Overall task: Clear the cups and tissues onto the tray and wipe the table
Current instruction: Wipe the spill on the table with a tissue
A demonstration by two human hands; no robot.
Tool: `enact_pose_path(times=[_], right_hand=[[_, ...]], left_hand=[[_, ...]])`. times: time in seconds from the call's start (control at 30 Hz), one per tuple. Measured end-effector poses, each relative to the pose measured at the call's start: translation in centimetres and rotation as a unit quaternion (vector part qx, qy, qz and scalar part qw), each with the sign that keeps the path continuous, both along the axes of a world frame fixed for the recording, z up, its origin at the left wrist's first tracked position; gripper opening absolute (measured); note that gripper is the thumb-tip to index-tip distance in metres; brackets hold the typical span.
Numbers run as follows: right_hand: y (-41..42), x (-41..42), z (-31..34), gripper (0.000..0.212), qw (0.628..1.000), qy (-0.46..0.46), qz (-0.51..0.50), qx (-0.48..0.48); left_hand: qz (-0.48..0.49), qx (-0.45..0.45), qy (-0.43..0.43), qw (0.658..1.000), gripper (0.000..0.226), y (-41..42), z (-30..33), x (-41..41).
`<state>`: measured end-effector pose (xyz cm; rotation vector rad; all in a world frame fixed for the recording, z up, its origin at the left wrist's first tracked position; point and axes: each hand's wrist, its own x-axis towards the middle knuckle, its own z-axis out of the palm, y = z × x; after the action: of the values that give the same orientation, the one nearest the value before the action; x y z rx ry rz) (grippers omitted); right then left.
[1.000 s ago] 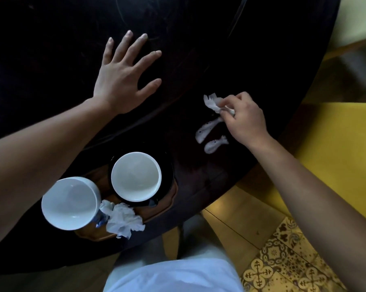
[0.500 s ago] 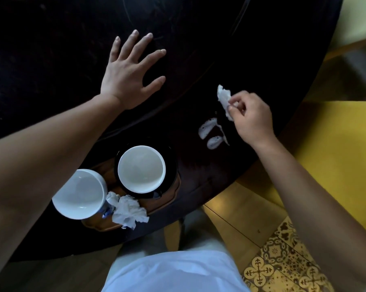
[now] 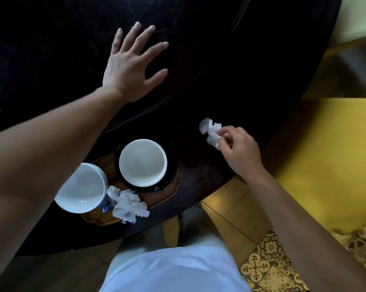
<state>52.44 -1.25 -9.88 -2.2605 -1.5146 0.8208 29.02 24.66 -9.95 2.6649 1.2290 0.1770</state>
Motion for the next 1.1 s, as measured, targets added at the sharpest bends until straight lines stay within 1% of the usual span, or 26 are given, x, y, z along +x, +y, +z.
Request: enact_pose_path(times=[0.1, 0.2, 0.27, 0.37, 0.43, 0.53, 0.6, 0.7, 0.77, 0.83, 0.9, 0.97, 1.03, 1.1], right_hand=[[0.2, 1.0, 0.6, 0.016, 0.998, 0.031, -0.027, 0.036], [2.5, 2.6, 1.1, 0.019, 0.995, 0.023, -0.063, 0.076], [4.7, 3.1, 1.1, 0.020, 0.995, 0.015, -0.059, 0.076], [7.4, 2.2, 0.8, 0.023, 0.998, 0.030, -0.011, 0.045], [7.8, 0.8, 0.9, 0.024, 0.998, 0.029, 0.052, 0.027], [5.8, -0.9, 0.8, 0.020, 0.988, -0.013, 0.146, 0.039], [4.0, -1.1, 0.7, 0.016, 0.983, -0.038, 0.169, 0.051], [3.4, 0.5, 0.3, 0.018, 0.988, -0.072, 0.129, 0.049], [4.4, 1.9, 0.1, 0.020, 0.991, -0.078, 0.101, 0.029], [5.6, 2.7, 0.3, 0.022, 0.994, -0.049, 0.094, 0.023], [6.9, 3.2, 0.5, 0.024, 0.996, -0.026, 0.063, 0.056], [8.3, 3.7, 0.5, 0.025, 0.997, -0.024, 0.026, 0.075], [9.2, 3.8, 0.1, 0.030, 0.998, -0.030, 0.029, 0.049], [9.2, 3.3, -0.5, 0.033, 0.997, -0.050, 0.054, 0.015]], left_hand=[[0.000, -0.002, 0.001, 1.000, 0.063, 0.0, 0.1, 0.1], [0.001, -0.001, 0.005, 1.000, 0.063, 0.0, 0.0, 0.0], [0.001, 0.001, 0.005, 1.000, 0.063, -0.1, 0.0, 0.0], [0.000, 0.004, 0.002, 1.000, 0.063, 0.0, -0.1, 0.1], [0.002, 0.005, 0.002, 1.000, 0.062, 0.0, -0.2, 0.0], [0.002, 0.008, 0.004, 1.000, 0.062, 0.0, -0.3, 0.0], [0.000, 0.007, -0.001, 1.000, 0.062, 0.1, -0.3, -0.1], [0.002, 0.007, -0.002, 1.000, 0.061, 0.1, -0.3, 0.0], [0.001, 0.005, -0.002, 1.000, 0.061, 0.1, -0.3, -0.2], [0.002, 0.007, 0.002, 1.000, 0.061, 0.0, -0.3, -0.1], [0.000, 0.006, 0.006, 1.000, 0.061, 0.0, -0.2, 0.1], [0.001, 0.006, 0.008, 1.000, 0.061, 0.1, -0.1, 0.2], [0.001, 0.005, 0.015, 1.000, 0.062, 0.1, -0.1, 0.3], [0.000, 0.004, 0.018, 1.000, 0.062, 0.1, -0.1, 0.2]])
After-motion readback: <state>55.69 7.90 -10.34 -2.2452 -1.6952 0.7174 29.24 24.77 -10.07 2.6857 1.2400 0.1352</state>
